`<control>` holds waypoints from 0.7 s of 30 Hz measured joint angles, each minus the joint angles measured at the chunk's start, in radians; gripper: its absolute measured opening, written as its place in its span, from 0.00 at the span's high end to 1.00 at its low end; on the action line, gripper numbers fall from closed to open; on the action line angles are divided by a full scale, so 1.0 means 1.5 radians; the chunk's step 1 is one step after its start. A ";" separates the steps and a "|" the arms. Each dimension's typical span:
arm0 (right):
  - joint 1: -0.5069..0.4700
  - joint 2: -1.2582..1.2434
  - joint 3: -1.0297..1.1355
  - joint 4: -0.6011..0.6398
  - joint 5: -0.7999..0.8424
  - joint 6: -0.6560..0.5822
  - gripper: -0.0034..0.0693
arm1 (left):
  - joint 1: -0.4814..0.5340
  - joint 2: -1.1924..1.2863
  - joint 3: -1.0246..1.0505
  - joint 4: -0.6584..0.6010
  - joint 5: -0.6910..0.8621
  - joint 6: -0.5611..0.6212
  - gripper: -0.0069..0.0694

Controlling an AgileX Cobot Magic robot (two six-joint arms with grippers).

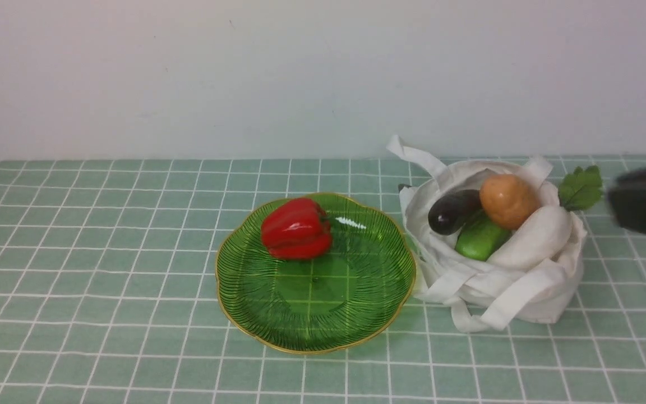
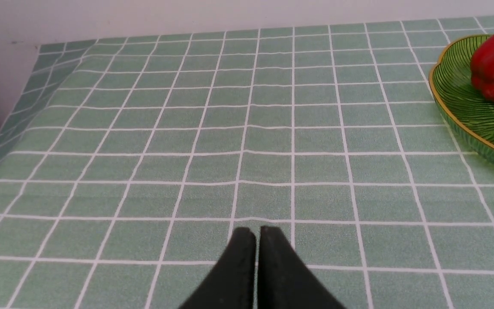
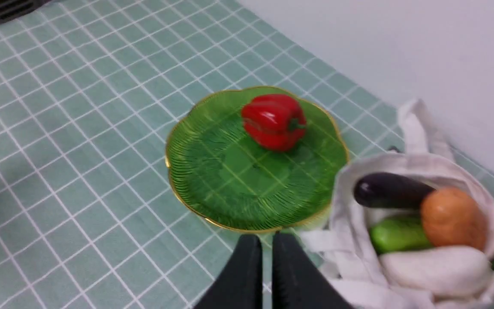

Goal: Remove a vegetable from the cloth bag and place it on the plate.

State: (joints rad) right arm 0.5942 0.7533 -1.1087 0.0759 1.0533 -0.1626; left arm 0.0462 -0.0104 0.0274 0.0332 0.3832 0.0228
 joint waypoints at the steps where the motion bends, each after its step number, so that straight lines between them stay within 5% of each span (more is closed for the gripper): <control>1: 0.000 -0.008 0.002 -0.004 0.002 0.005 0.94 | 0.000 0.000 0.000 0.000 0.000 0.000 0.92; 9: 0.000 -0.316 0.256 -0.067 -0.184 0.086 0.97 | 0.000 0.000 0.000 0.000 0.000 0.000 0.92; 14: 0.000 -0.343 0.378 -0.062 -0.317 0.086 0.97 | 0.000 0.000 0.000 0.000 0.000 0.000 0.92; 21: 0.000 -0.344 0.427 -0.060 -0.356 0.086 0.97 | 0.000 0.000 0.000 0.000 0.000 0.000 0.92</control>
State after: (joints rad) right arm 0.5942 0.2379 -0.4686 -0.0142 0.5188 -0.0334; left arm 0.0462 -0.0104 0.0274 0.0332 0.3832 0.0228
